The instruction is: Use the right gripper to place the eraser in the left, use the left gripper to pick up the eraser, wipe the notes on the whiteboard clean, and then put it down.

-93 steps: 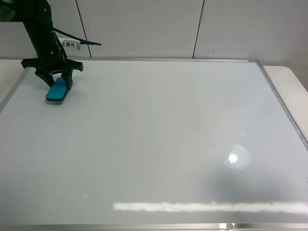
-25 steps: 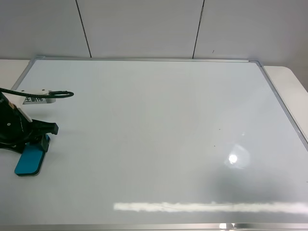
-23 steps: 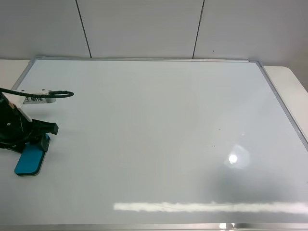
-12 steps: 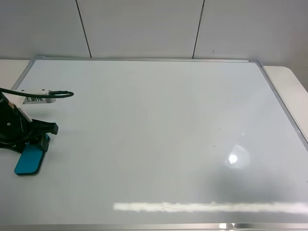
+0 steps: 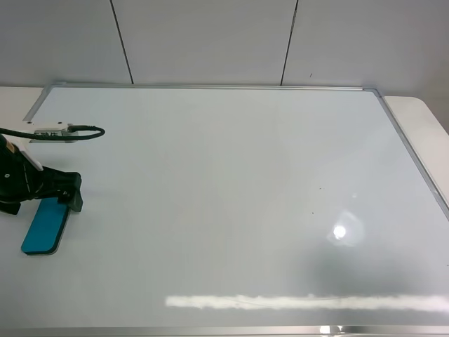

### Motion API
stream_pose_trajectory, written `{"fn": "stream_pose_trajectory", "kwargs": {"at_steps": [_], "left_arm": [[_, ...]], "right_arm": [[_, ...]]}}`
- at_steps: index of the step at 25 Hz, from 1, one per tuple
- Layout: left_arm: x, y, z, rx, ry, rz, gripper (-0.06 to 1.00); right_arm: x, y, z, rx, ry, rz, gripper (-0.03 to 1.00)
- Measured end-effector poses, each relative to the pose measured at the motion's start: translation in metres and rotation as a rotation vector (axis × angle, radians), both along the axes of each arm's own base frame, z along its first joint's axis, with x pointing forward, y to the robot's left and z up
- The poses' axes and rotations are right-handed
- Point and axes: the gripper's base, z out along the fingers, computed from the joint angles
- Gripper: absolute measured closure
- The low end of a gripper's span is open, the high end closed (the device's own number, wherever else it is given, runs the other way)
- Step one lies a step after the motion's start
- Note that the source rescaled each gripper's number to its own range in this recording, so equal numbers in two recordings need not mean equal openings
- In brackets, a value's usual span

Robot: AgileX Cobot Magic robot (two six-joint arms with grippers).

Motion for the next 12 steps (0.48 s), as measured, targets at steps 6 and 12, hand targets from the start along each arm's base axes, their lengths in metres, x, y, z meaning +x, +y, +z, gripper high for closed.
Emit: {"fn": "stream_pose_trajectory", "kwargs": {"at_steps": [6, 12], "left_arm": [[-0.006, 0.001, 0.037, -0.012, -0.147, 0.000, -0.04], [-0.041, 0.004, 0.119, -0.035, -0.510, -0.003, -0.04]], "right_arm": [[0.000, 0.000, 0.000, 0.000, 0.000, 0.000, -0.03], [0.000, 0.000, 0.000, 0.000, 0.000, 0.000, -0.03]]}}
